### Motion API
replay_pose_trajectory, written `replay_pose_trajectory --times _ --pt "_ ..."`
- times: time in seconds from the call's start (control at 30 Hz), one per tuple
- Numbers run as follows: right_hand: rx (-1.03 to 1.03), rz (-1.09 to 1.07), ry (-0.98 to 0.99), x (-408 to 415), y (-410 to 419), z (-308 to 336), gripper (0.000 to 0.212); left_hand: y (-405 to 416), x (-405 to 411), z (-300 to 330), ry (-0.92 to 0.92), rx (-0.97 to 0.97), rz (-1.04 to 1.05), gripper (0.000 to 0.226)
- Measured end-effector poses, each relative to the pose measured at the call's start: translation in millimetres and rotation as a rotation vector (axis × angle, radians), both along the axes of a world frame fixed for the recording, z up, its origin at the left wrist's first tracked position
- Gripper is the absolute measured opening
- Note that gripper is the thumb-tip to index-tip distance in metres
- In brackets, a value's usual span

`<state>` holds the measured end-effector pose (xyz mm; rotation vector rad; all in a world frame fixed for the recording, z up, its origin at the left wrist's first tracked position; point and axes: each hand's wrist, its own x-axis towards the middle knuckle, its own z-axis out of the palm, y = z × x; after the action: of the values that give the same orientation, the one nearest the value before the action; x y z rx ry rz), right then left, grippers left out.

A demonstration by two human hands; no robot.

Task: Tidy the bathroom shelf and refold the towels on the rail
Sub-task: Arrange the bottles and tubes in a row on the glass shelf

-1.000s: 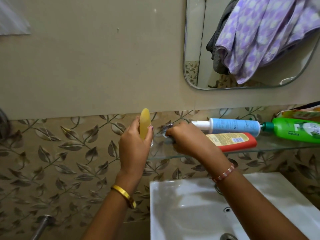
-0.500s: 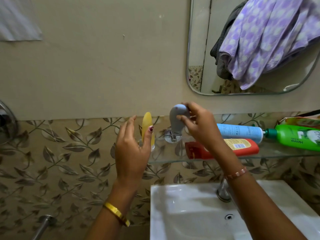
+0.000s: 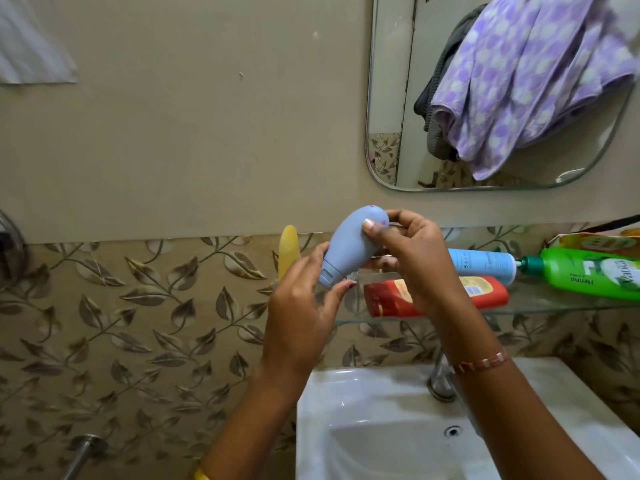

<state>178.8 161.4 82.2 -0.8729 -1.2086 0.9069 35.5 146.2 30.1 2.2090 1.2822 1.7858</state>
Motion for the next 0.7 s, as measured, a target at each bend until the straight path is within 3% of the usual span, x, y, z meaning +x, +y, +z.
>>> replay_pose_trajectory --times 0.1,0.27,0.37,0.5,0.6,0.7 --pt "0.039 0.04 -0.025 2.2 -2.6 0.7 0.011 2.6 1.4 -2.7 -0.049 -0.048 -0.04 0.047" --pt "0.068 0.274 -0.122 6.0 -2.4 0.9 0.035 1.7 2.4 -0.9 -0.381 -0.363 -0.438 0.038" --pt "0.071 0.286 -0.173 6.5 1.2 -3.1 0.047 0.3 1.0 -1.6 -0.406 -0.419 -0.514 0.037" --pt "0.078 0.248 -0.214 3.6 5.5 -3.7 0.047 -0.2 -3.3 -6.8 -0.415 -0.323 -0.39 0.031" --pt "0.074 0.166 -0.314 2.6 13.4 -3.4 0.042 -2.5 -12.0 -13.8 -0.623 -0.14 -0.219 0.019" --pt "0.051 0.08 -0.456 -1.6 25.1 -8.6 0.05 1.3 -21.9 -19.4 -0.74 -0.056 -0.126 0.021"
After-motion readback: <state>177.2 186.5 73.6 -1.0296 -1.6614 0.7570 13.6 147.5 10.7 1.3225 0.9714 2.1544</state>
